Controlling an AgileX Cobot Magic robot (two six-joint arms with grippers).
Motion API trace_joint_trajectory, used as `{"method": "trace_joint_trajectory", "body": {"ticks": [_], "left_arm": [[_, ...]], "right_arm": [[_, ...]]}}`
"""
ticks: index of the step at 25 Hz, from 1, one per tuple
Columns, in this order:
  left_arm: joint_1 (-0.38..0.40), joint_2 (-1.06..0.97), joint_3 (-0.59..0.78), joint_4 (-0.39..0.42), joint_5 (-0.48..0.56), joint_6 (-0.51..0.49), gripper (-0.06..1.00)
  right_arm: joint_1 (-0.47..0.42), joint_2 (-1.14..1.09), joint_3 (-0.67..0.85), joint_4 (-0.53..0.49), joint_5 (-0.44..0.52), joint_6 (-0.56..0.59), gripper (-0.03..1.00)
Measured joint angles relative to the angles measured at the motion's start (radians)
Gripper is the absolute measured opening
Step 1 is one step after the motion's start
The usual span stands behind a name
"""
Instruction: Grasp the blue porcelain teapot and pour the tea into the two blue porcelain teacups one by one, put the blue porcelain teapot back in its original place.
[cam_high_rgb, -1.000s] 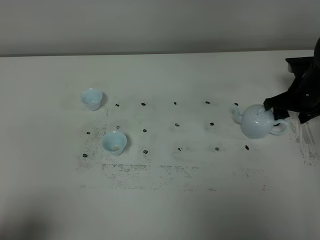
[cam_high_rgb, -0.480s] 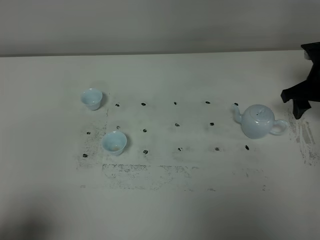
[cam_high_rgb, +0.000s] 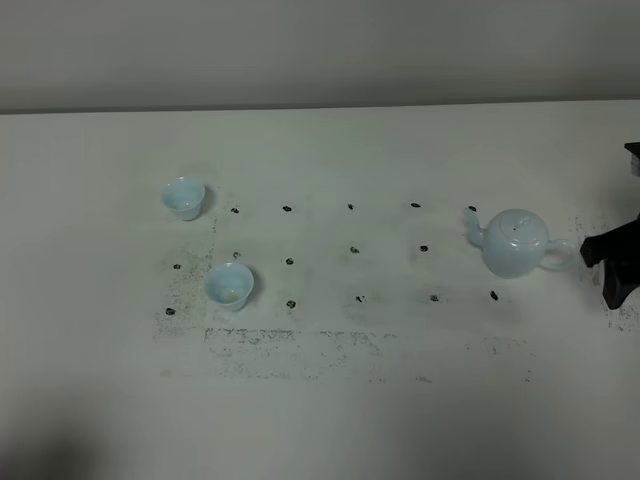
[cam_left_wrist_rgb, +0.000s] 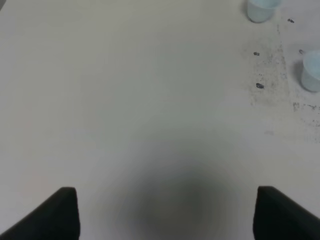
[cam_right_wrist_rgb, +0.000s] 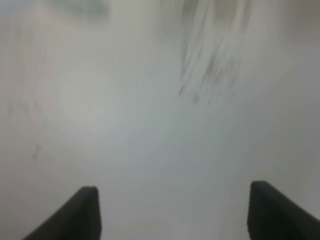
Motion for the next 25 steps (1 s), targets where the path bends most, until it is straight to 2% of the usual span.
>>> {"method": "trace_joint_trajectory", "body": {"ticks": [5, 8, 15, 25], "left_arm": [[0.000, 0.000, 0.000, 0.000, 0.000, 0.000, 0.68], [0.000, 0.000, 0.000, -0.007, 0.000, 0.000, 0.68], [0.000, 0.000, 0.000, -0.019, 0.000, 0.000, 0.68], [0.000, 0.000, 0.000, -0.020, 0.001, 0.000, 0.68]], "right_arm": [[0.000, -0.012, 0.031, 0.010, -0.215, 0.049, 0.59], [0.000, 0.012, -0.021, 0.006, -0.285, 0.067, 0.59], [0.000, 0.147, -0.169, -0.021, -0.286, 0.075, 0.59], [-0.027, 0.216, -0.176, -0.030, -0.252, 0.075, 0.59]]}}
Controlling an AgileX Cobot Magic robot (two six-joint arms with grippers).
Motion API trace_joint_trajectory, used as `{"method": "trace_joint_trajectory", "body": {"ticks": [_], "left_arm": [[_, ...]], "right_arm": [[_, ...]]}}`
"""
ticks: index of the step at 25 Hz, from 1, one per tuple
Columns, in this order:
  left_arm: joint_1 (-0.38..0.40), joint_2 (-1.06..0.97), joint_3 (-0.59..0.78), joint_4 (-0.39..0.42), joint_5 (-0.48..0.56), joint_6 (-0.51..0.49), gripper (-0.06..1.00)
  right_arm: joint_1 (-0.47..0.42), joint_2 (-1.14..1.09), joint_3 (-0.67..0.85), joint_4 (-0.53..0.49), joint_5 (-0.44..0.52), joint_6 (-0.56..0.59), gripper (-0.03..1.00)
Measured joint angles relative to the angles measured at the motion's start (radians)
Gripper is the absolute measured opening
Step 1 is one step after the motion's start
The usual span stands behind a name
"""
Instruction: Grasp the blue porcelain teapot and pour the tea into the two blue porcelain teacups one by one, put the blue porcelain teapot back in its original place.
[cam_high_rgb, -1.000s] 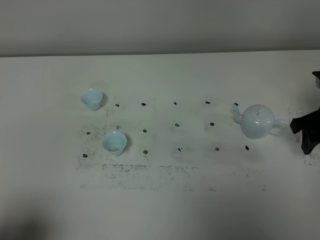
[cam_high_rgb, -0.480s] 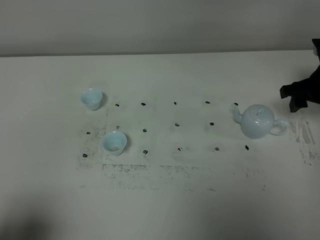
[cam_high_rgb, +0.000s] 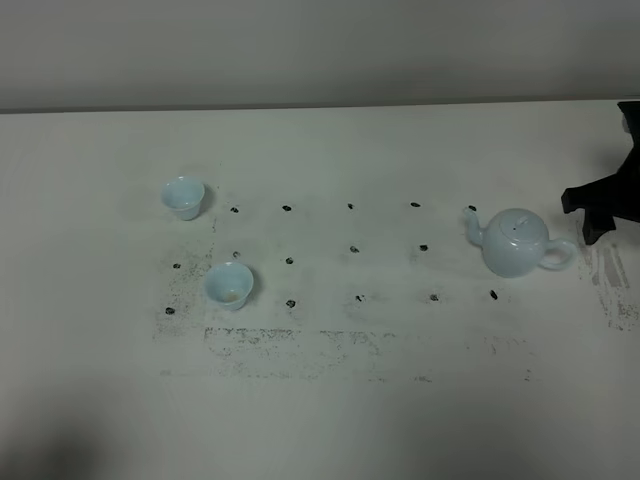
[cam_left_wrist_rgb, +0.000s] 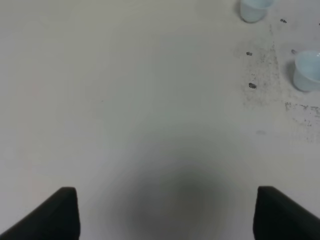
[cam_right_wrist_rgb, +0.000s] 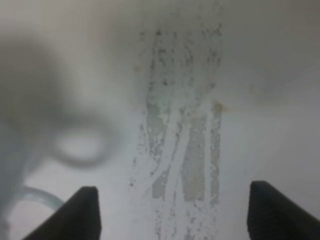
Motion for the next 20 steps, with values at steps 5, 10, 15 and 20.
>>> {"method": "trace_joint_trajectory", "body": {"ticks": [5, 10, 15, 20], "left_arm": [[0.000, 0.000, 0.000, 0.000, 0.000, 0.000, 0.68], [0.000, 0.000, 0.000, 0.000, 0.000, 0.000, 0.68], [0.000, 0.000, 0.000, 0.000, 0.000, 0.000, 0.68], [0.000, 0.000, 0.000, 0.000, 0.000, 0.000, 0.68]], "right_arm": [[0.000, 0.020, 0.000, 0.028, 0.043, -0.018, 0.59], [0.000, 0.022, 0.000, 0.139, 0.060, -0.084, 0.59], [0.000, 0.022, 0.000, 0.228, 0.094, -0.136, 0.59], [0.000, 0.022, 0.000, 0.243, 0.132, -0.140, 0.59]]}}
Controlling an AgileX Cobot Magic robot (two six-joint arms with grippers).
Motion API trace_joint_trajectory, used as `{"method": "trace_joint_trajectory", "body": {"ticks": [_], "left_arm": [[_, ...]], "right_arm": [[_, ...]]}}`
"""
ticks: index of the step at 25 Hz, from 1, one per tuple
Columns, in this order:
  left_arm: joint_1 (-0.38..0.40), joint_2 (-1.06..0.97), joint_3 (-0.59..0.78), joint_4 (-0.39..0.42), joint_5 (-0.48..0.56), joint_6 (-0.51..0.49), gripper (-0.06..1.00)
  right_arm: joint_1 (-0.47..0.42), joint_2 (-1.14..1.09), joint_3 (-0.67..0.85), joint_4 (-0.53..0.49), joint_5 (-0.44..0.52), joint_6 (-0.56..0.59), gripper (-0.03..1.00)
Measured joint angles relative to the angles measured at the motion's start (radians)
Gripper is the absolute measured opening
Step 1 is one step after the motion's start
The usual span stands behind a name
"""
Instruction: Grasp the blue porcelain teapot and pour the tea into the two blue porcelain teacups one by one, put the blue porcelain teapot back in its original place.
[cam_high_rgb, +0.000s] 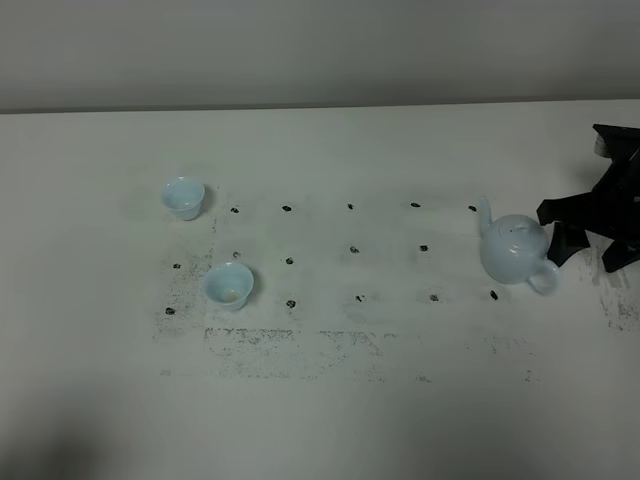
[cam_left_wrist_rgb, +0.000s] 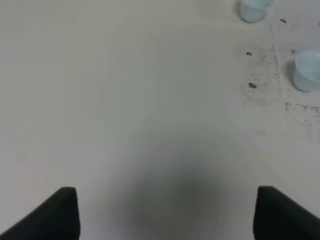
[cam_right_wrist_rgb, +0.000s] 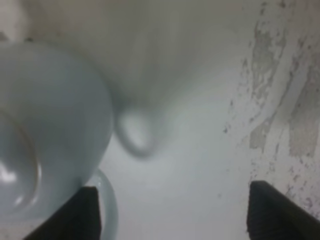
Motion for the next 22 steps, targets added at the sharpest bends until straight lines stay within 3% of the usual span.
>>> {"method": "trace_joint_trajectory", "body": {"ticks": [10, 22], "left_arm": [[0.000, 0.000, 0.000, 0.000, 0.000, 0.000, 0.68], [0.000, 0.000, 0.000, 0.000, 0.000, 0.001, 0.68]], "right_arm": [[0.000, 0.000, 0.000, 0.067, 0.017, -0.045, 0.59], [0.000, 0.000, 0.000, 0.159, -0.028, -0.086, 0.59]]}}
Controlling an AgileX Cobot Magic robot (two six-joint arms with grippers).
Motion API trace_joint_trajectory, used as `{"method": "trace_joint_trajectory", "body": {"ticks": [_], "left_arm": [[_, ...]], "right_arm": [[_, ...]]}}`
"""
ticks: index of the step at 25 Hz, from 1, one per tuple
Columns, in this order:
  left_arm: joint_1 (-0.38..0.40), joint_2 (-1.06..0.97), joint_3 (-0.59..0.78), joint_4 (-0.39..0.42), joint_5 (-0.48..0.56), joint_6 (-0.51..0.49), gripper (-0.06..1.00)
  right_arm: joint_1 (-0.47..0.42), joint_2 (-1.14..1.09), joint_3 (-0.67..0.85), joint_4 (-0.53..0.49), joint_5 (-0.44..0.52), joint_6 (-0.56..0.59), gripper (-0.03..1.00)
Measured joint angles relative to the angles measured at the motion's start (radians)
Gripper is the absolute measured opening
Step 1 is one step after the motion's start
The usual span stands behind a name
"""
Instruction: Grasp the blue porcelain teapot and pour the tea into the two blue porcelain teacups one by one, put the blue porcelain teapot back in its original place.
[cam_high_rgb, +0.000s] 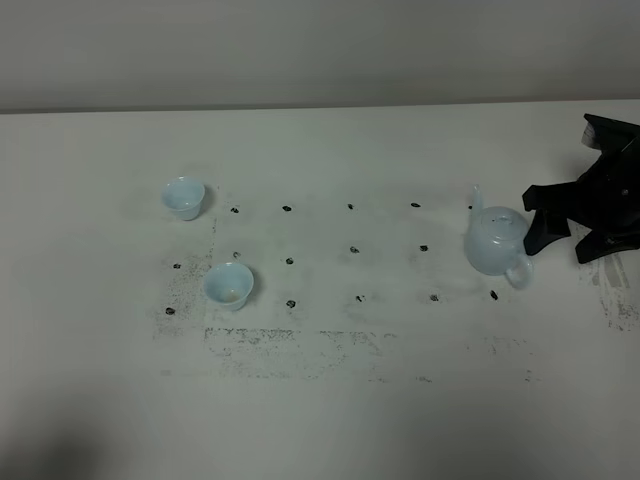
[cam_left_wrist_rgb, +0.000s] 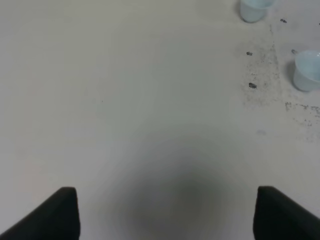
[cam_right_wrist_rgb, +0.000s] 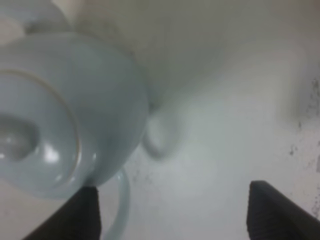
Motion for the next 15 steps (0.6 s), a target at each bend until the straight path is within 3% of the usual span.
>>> {"method": "trace_joint_trajectory", "body": {"ticks": [15], "left_arm": [[0.000, 0.000, 0.000, 0.000, 0.000, 0.000, 0.68]], "right_arm": [[0.000, 0.000, 0.000, 0.034, 0.042, -0.029, 0.59]]}}
